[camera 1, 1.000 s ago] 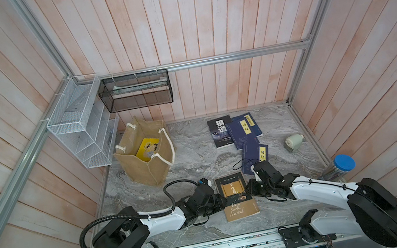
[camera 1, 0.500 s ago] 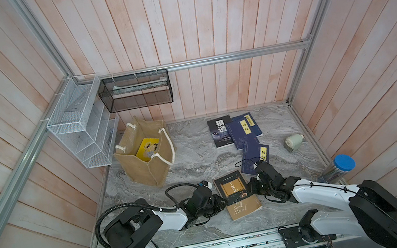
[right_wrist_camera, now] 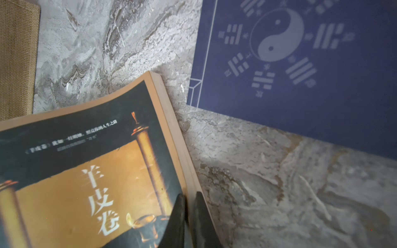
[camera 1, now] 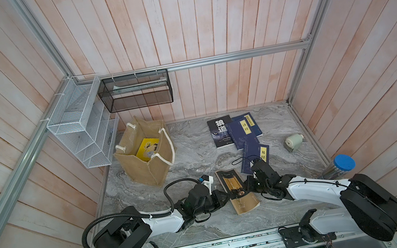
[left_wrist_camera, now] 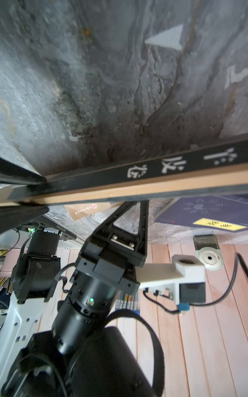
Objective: Put the books into the canvas bag
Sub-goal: Pick up the book from the center of the board.
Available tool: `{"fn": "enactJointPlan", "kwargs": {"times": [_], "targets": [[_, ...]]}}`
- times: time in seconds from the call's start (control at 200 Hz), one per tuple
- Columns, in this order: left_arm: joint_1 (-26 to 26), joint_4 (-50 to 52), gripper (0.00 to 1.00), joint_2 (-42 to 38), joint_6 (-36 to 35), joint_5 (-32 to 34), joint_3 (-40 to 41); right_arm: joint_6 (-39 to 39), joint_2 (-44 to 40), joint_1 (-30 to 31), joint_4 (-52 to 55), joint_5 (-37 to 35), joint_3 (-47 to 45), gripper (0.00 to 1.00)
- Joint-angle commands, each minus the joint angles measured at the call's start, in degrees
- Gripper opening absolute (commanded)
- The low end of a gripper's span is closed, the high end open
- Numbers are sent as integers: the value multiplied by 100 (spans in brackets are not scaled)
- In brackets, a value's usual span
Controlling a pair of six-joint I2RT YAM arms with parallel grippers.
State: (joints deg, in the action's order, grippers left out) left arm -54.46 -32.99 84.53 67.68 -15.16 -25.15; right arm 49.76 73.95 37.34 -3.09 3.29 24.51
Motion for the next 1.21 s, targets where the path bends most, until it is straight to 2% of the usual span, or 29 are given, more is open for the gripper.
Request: {"fn": "enactJointPlan", "kwargs": {"times": [0.0, 0.245, 0.4, 0.535, 0.655, 0.86, 1.025, 1.2], "targets": [[-74, -775, 26, -131, 6, 127, 21, 47, 195, 309, 437, 941, -19, 9], [-74, -181, 28, -373, -1, 596, -44, 144, -71, 370, 551, 884, 36, 9], [127, 443, 15, -486, -202, 698, -259, 210, -325, 402, 670, 814, 51, 9], [146, 1251, 8, -675, -661, 786, -585, 143, -714, 403, 1009, 589, 250, 19], [193, 2165, 4, -908, -1202, 942, -996, 28, -1133, 405, 1374, 244, 548, 33], [369, 4102, 0, -1574, -2565, 1512, -1964, -230, -1632, 405, 1624, -185, 1196, 40], [514, 5244, 0, -2279, -3733, 2488, -2673, -510, -1438, 401, 1708, -338, 1862, 43], [550, 5881, 0, -2922, -4822, 3455, -3422, -743, -741, 405, 1391, -140, 2626, 44]]}}
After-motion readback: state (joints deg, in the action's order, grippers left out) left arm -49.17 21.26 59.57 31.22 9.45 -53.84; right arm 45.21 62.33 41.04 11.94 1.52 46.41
